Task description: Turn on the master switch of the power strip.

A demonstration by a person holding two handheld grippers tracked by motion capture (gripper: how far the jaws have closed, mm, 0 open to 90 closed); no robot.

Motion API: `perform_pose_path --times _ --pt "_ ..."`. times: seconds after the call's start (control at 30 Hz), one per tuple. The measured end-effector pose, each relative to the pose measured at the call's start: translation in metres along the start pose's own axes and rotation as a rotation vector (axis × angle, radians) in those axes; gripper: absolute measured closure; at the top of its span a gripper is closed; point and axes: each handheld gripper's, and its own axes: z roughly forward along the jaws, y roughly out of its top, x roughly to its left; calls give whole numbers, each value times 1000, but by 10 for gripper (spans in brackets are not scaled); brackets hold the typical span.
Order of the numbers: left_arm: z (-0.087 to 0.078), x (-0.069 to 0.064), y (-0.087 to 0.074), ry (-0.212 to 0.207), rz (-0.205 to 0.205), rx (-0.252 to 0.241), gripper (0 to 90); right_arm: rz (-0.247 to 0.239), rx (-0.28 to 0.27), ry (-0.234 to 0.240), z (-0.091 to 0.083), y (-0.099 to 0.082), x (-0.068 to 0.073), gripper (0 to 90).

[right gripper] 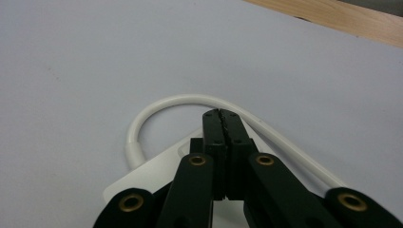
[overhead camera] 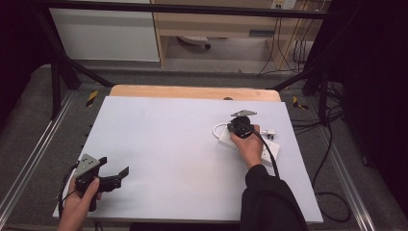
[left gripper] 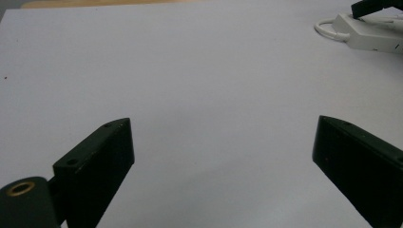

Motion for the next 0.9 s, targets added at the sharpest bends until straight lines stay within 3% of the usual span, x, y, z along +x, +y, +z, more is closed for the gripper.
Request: perform_pose_path --times 0.5,0.57,0.77,0.9 --pt "0 0 0 2 4 6 66 -26 23 -19 1 1 3 900" --pt "0 0 0 3 1 3 66 -62 38 -57 1 2 4 900" --pt "0 0 0 3 -1 2 66 -24 30 -19 0 1 -2 900" --pt "0 0 0 2 4 6 66 -36 47 -23 0 3 -1 900"
